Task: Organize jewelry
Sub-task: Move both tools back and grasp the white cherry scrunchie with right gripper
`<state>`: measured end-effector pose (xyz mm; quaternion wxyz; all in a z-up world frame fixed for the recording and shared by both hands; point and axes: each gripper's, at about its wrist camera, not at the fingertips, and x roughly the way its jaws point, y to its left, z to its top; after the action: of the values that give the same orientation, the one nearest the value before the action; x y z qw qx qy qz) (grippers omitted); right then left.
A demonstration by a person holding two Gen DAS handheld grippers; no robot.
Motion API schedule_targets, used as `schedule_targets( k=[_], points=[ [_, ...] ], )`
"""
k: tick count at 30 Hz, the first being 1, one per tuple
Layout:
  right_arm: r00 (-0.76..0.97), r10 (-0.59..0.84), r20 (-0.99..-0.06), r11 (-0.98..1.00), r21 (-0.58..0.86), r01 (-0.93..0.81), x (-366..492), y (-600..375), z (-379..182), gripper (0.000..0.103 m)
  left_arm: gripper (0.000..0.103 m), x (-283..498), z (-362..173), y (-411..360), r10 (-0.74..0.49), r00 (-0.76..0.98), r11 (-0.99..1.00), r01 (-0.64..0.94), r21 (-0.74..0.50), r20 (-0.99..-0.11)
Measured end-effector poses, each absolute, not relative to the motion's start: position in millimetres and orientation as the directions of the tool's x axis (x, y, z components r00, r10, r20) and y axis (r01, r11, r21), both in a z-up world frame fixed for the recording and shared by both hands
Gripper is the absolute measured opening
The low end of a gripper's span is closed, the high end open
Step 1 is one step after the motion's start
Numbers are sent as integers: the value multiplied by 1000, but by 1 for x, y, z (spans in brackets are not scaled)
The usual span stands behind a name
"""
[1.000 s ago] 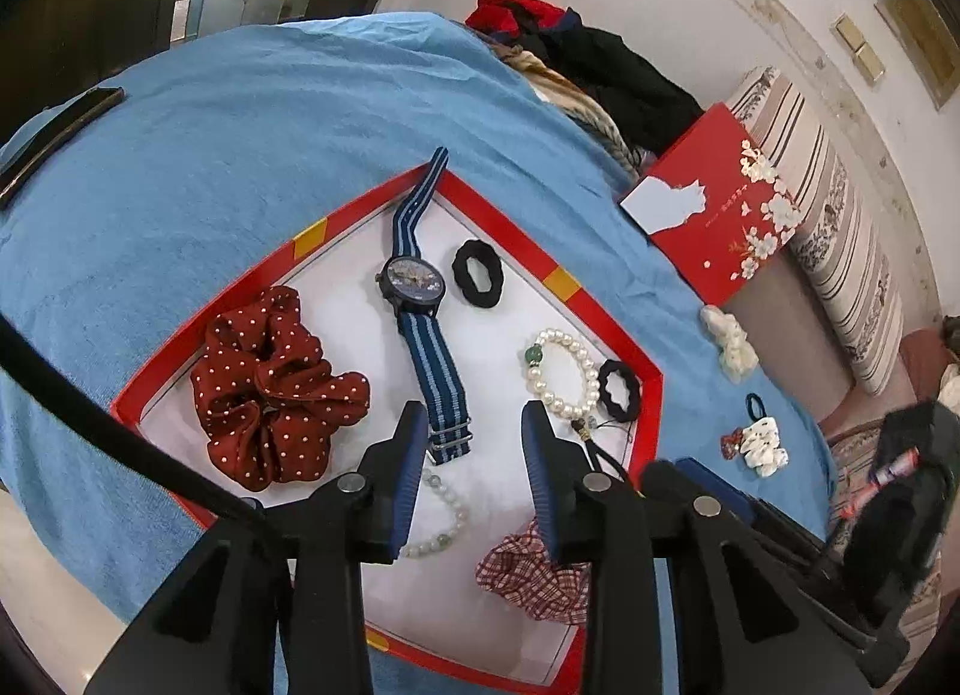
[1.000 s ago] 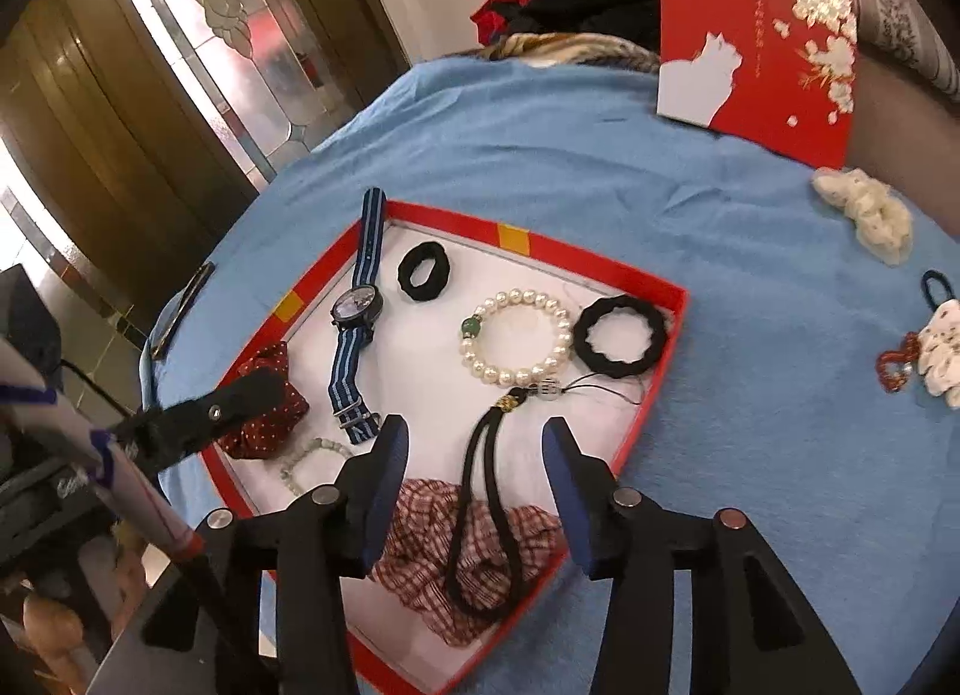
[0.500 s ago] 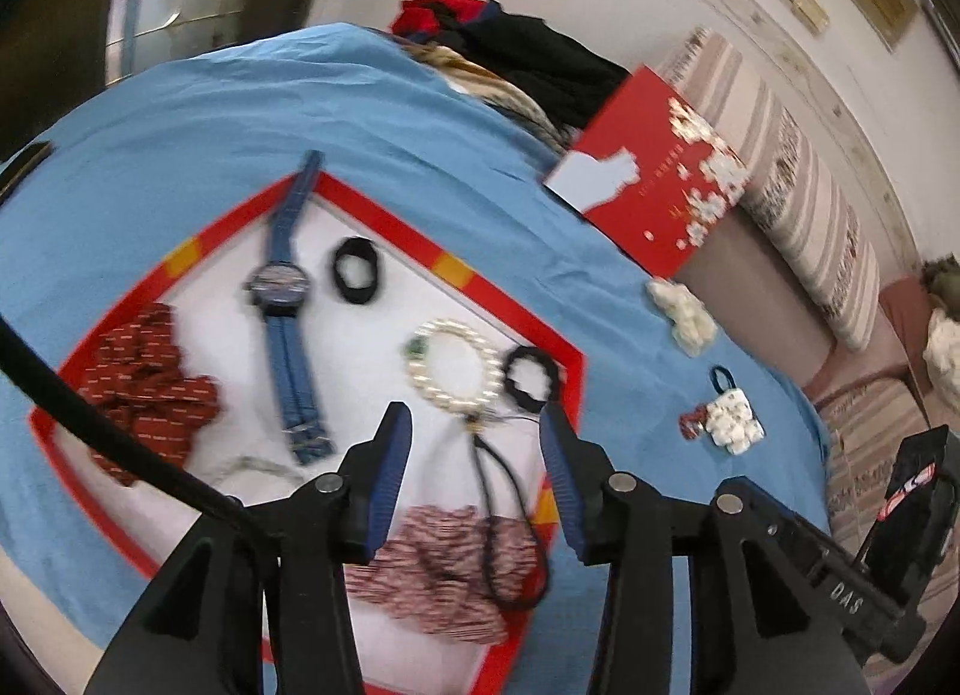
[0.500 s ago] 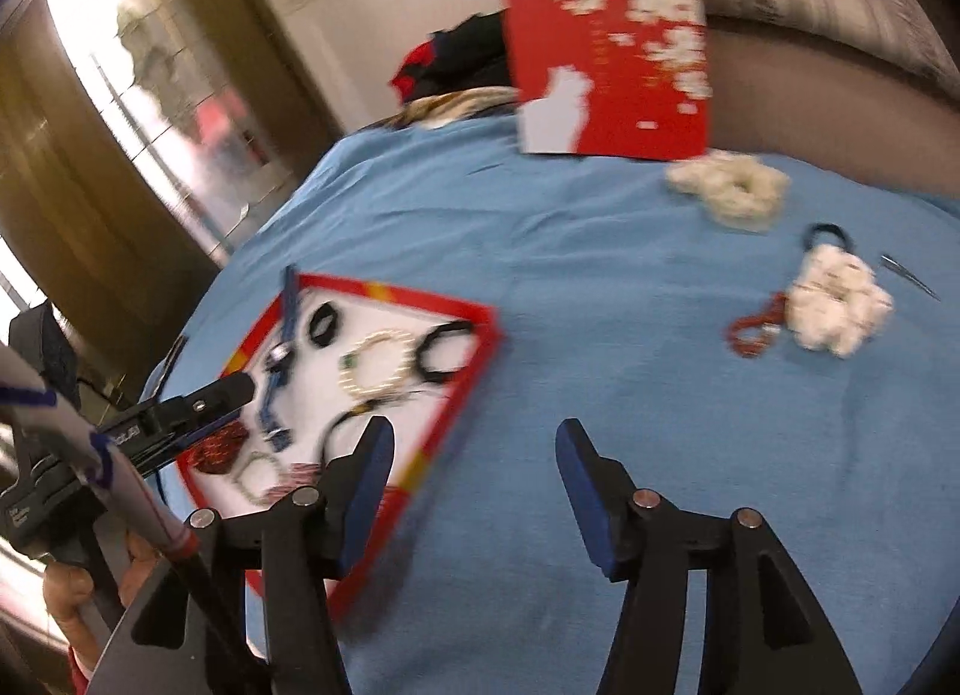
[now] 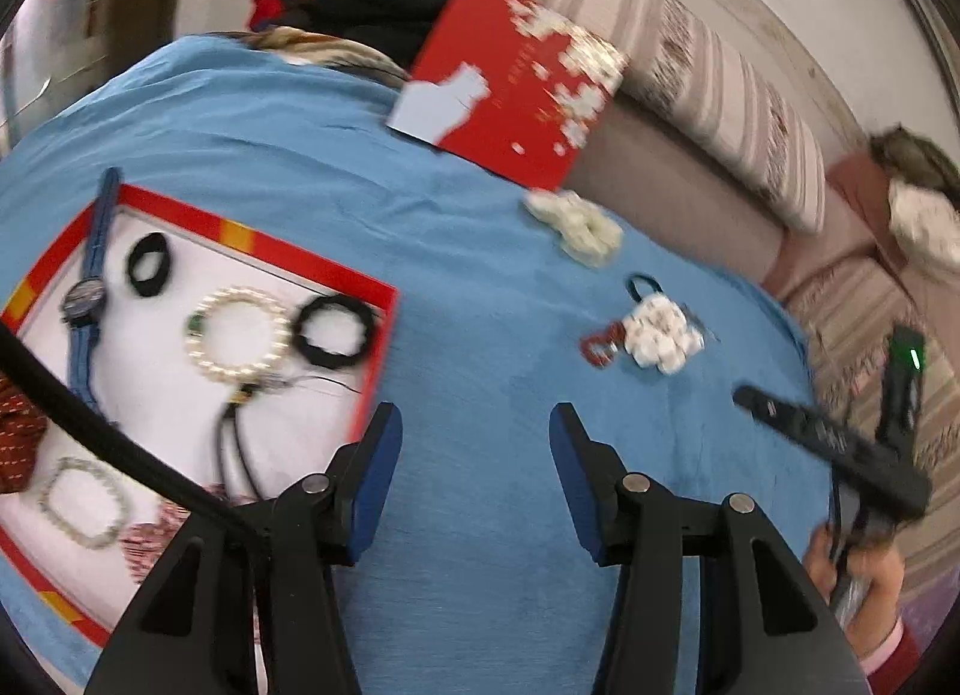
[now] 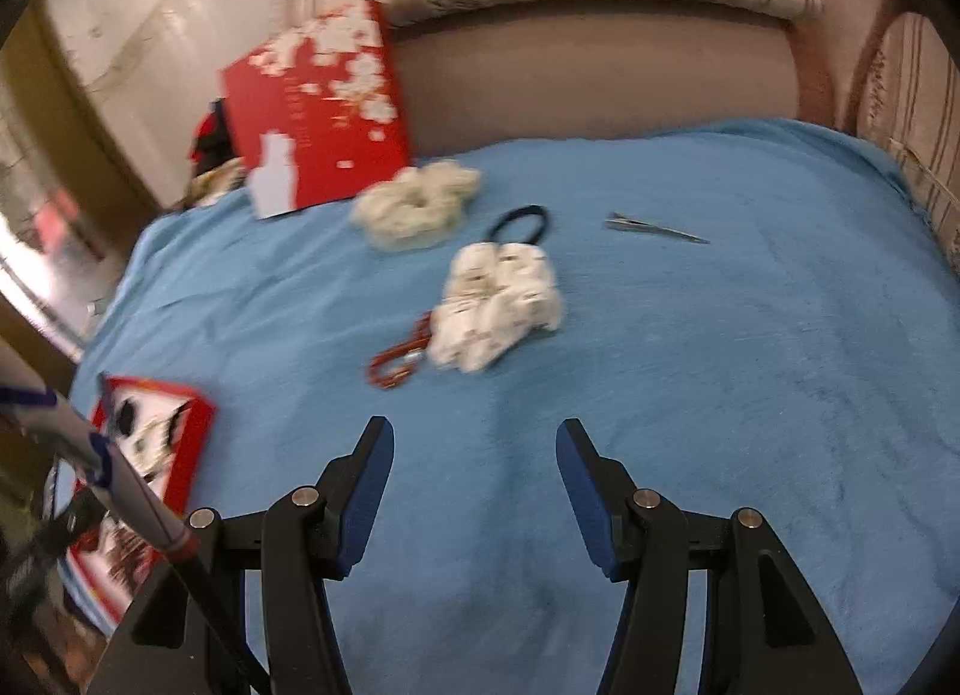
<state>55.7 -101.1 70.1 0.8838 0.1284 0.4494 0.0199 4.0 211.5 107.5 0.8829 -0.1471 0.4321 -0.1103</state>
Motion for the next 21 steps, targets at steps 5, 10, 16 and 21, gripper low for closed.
schedule_targets(
  k=[5, 10, 16, 21],
  points=[
    [577, 144, -804, 953, 271, 139, 93, -114, 55, 62, 50, 9, 96, 194, -322, 570, 939, 94, -330, -756],
    [550, 168, -818, 926, 323, 198, 128, -111, 35, 63, 50, 20, 85, 194, -335, 537, 934, 81, -348, -774],
    [519, 216, -827, 926, 342, 160, 138, -111, 15, 19, 50, 29, 75, 195, -351, 505, 924, 53, -378, -788],
    [524, 231, -820, 937, 332, 106, 93, -127, 23, 9, 50, 29, 70, 188, -356, 491, 924, 57, -379, -795]
  ],
)
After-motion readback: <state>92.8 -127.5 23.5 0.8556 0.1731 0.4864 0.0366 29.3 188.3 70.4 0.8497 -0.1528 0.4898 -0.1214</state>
